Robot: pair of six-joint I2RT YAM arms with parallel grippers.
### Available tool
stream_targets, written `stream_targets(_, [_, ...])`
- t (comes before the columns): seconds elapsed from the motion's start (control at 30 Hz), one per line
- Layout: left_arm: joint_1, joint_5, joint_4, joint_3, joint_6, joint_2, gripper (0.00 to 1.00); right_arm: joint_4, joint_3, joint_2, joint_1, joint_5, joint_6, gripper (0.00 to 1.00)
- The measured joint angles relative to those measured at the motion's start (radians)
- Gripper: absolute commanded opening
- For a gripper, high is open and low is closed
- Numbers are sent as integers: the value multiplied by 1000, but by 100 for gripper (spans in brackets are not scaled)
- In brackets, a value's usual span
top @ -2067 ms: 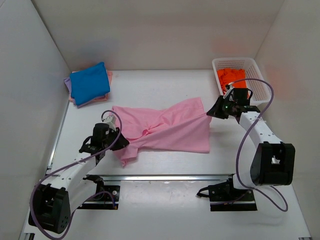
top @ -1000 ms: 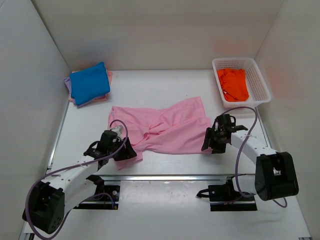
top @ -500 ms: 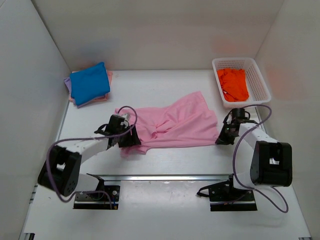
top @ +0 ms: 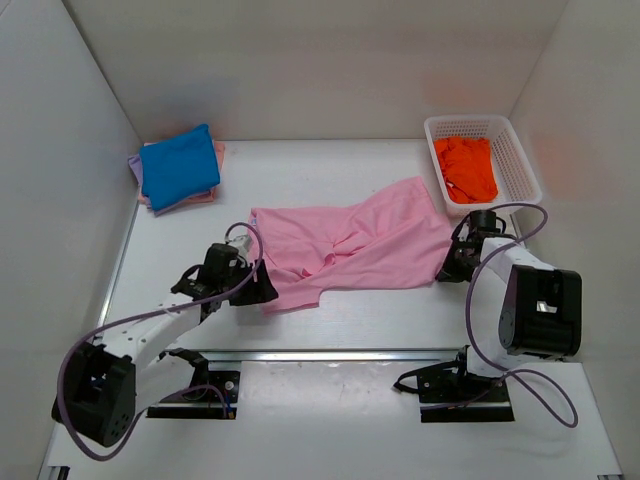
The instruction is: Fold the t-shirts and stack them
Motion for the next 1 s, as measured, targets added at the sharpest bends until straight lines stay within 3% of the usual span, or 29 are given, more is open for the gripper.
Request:
stream_targets(0.17, [32,-39,24,0,4,-5,70,13,-5,0,10,-16,0,0])
stream_targets(0.4, [16,-129,84,10,8,133,69,32,-26,-14,10,-39,4,0])
stream_targets(0.6, [-84,-187,163,76,-5,260,63,40,-40,-28,10,-52,7,1])
stream_targets(0.67, [-127,-198,180,106,-5,303,48,35,-41,-36,7,-55,7,0])
stream_targets(0.73, [-162,-201,202,116,-11,336,7,29,-42,-53,3,-56,7,0])
stream_targets(0.77, [-173,-198,207,116,-14,351,0,24,-43,-68,2,-59,7,0])
stream_targets(0.9, [-174,-95,263,103,-19,369,0,5,-43,-136,2,-84,3,0])
stream_targets(1.0, [-164,-36,202,115,-9,352,0,2,-54,-216,5,-145,-2,0])
